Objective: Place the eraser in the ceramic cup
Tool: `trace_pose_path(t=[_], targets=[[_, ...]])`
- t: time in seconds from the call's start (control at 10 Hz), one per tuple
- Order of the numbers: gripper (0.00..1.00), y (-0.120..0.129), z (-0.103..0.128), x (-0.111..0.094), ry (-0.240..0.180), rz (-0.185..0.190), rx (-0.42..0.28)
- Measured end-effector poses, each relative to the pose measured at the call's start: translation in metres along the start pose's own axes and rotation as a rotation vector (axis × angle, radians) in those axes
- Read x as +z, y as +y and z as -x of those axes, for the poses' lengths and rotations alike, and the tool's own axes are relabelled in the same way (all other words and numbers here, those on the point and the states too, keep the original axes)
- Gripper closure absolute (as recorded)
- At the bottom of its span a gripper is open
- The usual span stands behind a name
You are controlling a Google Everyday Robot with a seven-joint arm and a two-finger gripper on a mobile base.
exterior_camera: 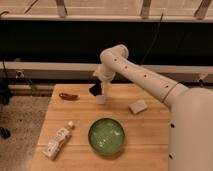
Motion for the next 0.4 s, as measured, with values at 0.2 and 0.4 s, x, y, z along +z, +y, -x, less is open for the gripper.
trace_pose_path(t=[0.2, 0.4], targets=[[0.20, -0.0021, -0.0031, -0.0059, -0.002, 0.003, 0.005], [0.20, 0.0027, -0.0049, 0.0008, -0.009, 0.003, 0.010]])
